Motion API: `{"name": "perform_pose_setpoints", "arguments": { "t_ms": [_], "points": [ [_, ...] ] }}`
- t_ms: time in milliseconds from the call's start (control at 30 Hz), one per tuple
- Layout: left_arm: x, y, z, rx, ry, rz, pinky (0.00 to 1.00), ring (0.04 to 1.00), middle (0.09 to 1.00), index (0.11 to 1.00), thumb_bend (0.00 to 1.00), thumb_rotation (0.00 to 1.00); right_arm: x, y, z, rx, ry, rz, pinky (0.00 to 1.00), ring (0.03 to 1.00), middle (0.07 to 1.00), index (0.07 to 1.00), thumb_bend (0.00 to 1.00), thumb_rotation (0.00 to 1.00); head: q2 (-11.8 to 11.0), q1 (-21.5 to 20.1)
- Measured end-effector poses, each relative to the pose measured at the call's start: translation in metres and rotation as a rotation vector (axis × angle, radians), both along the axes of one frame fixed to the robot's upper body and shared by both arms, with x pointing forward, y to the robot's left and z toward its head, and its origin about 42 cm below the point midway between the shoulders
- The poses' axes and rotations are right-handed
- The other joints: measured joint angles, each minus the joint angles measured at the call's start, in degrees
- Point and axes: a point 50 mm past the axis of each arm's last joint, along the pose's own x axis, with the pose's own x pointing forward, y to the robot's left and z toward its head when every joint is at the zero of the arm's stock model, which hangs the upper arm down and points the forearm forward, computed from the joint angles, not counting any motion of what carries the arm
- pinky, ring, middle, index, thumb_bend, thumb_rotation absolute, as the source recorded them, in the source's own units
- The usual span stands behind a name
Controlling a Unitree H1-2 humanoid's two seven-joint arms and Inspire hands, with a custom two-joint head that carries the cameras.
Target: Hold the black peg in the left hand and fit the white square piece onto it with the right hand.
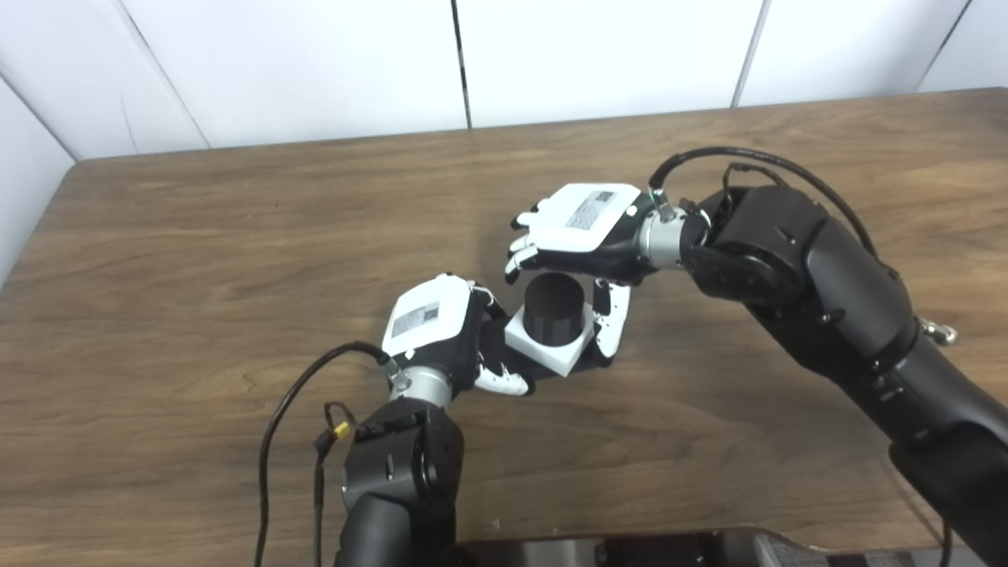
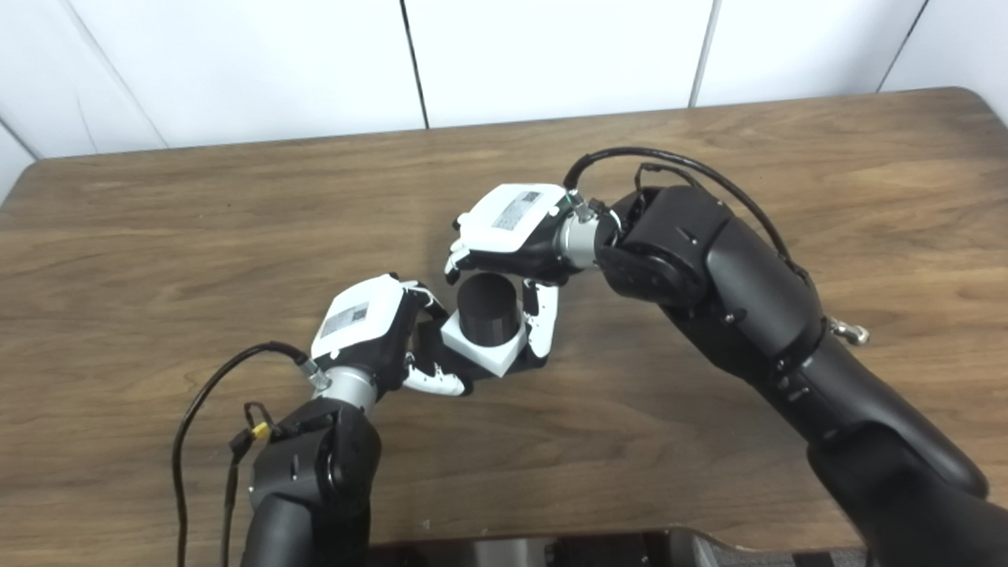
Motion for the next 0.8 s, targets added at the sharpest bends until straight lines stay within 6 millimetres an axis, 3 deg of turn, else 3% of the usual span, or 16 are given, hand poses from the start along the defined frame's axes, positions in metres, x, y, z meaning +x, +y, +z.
{"name": "perform_pose_setpoints", "arguments": {
  "t_ms": [33, 167, 300, 800],
  "points": [
    [0.000, 0.001, 0.000, 0.003, 0.002, -0.005, 1.00, 1.000, 0.919, 0.773, 0.78, 0.27, 0.000, 0.000, 0.000, -0.001, 0.001, -0.003, 1.00, 1.000, 0.916, 0.830, 1.00, 0.34, 0.0, 0.0],
    [0.004, 0.003, 0.001, 0.043, 0.024, -0.050, 1.00, 1.000, 0.973, 0.918, 0.91, 0.36, 0.001, 0.000, 0.002, 0.003, 0.002, -0.008, 1.00, 1.000, 0.914, 0.826, 1.00, 0.35, 0.0, -0.1],
    [0.010, 0.004, 0.008, 0.048, 0.065, -0.077, 1.00, 1.000, 0.998, 0.985, 0.98, 0.36, 0.001, 0.002, 0.003, 0.005, 0.002, -0.008, 1.00, 1.000, 0.913, 0.814, 1.00, 0.35, -0.1, 0.0],
    [0.016, 0.010, 0.017, 0.046, 0.120, -0.103, 1.00, 1.000, 1.000, 1.000, 1.00, 0.37, 0.003, 0.001, 0.008, 0.010, -0.007, -0.014, 1.00, 1.000, 0.906, 0.796, 1.00, 0.35, -0.5, 0.5]
  ]
}}
